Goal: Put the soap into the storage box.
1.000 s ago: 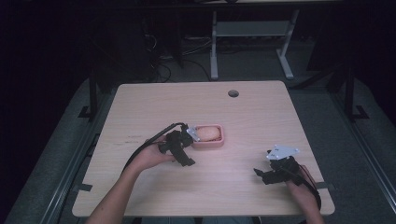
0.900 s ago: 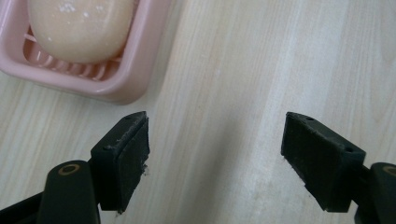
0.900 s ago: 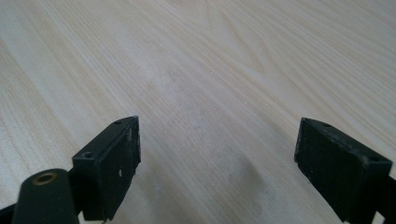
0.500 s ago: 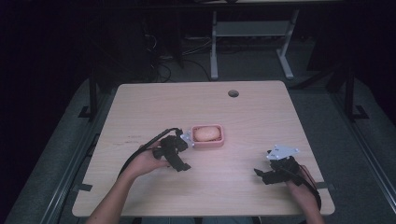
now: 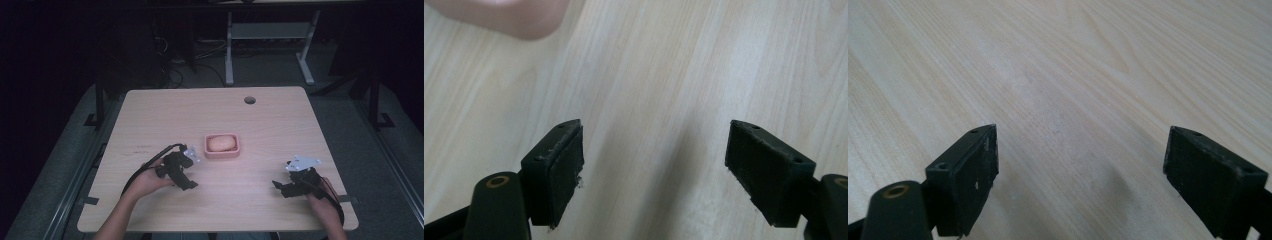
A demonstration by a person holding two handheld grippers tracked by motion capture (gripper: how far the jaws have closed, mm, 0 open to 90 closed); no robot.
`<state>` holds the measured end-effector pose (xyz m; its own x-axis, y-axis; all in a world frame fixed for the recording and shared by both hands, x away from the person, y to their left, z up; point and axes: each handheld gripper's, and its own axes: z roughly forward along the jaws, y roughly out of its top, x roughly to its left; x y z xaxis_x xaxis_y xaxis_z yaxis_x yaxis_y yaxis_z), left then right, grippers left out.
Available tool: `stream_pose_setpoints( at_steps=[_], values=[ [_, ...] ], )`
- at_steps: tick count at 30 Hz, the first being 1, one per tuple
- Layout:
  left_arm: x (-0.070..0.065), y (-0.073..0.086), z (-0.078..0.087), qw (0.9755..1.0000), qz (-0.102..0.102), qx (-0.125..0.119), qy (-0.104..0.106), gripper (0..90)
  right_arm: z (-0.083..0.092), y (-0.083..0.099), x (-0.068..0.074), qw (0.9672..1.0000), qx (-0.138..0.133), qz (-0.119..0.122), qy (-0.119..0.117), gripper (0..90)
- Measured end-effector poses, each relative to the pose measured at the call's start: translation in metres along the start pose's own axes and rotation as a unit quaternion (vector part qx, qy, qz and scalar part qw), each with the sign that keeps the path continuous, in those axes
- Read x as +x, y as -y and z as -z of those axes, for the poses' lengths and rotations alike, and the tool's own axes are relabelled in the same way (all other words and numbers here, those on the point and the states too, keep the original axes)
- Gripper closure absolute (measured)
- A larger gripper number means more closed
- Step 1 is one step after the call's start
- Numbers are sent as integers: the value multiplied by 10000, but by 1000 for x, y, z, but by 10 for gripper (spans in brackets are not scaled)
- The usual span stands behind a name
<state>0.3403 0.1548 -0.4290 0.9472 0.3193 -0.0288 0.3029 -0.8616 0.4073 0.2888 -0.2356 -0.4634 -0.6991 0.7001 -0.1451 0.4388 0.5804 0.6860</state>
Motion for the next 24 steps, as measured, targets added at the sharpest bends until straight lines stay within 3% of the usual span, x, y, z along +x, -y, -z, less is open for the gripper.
stream_pose_setpoints(
  at_steps=[24],
  values=[
    [-11,55,13,9987,376,-276,-186,221,2,3,-1,9999,26,-76,61,138]
  ],
)
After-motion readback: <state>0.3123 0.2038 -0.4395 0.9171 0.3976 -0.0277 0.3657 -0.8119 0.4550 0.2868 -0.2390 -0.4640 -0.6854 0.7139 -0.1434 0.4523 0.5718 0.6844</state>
